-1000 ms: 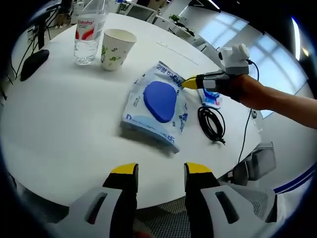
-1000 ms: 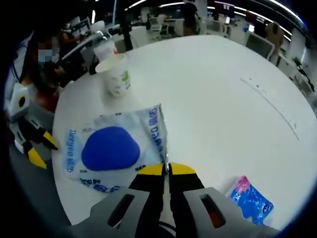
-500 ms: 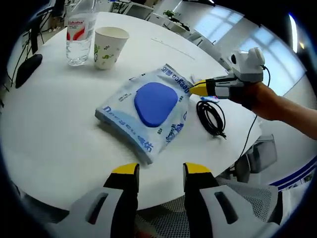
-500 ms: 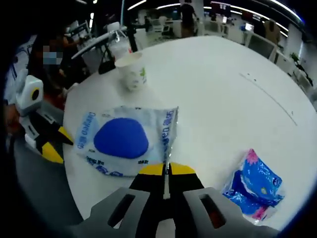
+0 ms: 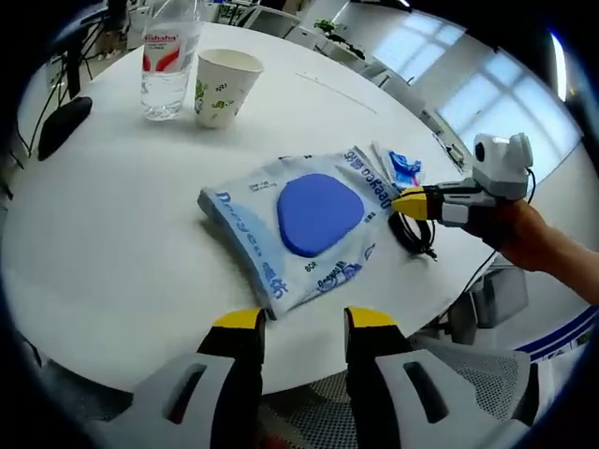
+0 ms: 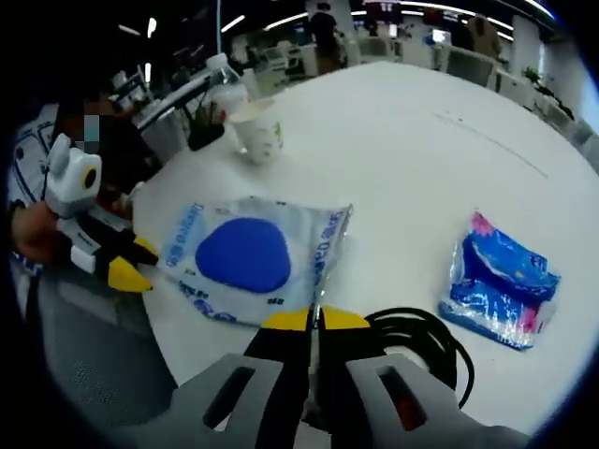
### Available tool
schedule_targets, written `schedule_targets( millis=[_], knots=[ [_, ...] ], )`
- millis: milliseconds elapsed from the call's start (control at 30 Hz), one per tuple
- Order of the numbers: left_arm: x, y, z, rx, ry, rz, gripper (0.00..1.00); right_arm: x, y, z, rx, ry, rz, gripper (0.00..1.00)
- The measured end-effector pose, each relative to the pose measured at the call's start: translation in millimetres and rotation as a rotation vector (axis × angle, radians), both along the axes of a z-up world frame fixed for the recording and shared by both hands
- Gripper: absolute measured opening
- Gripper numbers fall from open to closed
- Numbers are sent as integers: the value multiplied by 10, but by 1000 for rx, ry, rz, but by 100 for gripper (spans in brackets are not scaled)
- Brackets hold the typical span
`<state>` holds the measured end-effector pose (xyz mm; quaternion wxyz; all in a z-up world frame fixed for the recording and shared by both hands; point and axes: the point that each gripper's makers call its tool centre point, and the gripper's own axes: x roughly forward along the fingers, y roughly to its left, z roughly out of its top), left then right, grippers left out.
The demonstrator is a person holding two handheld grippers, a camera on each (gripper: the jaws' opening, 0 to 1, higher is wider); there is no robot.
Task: Arrange the tabletop items into an orderly group along one side of the table until the central work area is clear of visible clutter.
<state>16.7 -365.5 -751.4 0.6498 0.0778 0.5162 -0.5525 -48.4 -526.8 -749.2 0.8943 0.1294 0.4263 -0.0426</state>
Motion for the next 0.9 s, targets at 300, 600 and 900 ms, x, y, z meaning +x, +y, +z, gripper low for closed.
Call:
schedule_targets(
  millis=[300, 600, 900],
  knots=[
    [100, 30, -26, -1, -2, 39, 30, -148, 182, 44, 24, -21, -53, 0],
    [157, 46, -54, 5, -12, 55, 28, -301, 364, 5, 53, -14, -71, 0],
    [225, 102, -93, 19, -26, 75, 26, -430, 606, -45, 93, -12, -84, 1]
  ],
)
